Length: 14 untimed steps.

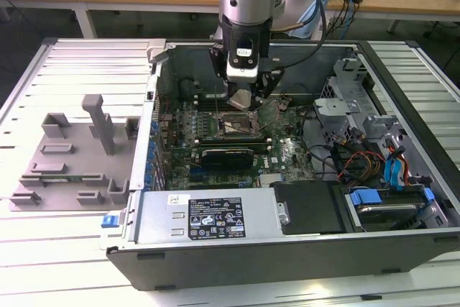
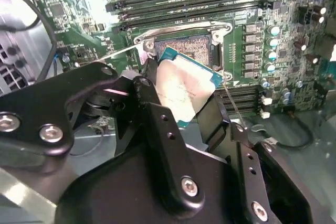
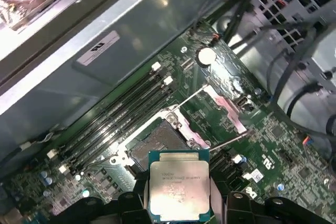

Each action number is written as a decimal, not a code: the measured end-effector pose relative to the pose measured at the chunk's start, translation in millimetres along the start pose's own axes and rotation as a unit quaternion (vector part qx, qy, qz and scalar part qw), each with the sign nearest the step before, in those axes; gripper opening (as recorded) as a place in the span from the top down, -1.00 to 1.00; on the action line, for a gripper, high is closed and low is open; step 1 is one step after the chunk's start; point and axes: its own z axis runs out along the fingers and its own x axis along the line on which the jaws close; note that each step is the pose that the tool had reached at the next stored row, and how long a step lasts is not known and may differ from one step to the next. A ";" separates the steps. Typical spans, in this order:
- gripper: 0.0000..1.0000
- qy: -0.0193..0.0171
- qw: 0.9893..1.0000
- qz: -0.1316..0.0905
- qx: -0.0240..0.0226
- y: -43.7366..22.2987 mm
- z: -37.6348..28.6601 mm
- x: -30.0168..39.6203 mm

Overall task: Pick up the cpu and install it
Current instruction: 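Place the cpu into insertion slot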

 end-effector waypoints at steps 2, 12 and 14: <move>-0.09 -0.003 0.999 0.052 0.002 0.0 0.0 0.0; -0.09 -0.008 0.988 0.154 0.005 0.0 0.0 0.0; -0.09 -0.010 0.982 0.187 0.006 0.0 0.0 0.0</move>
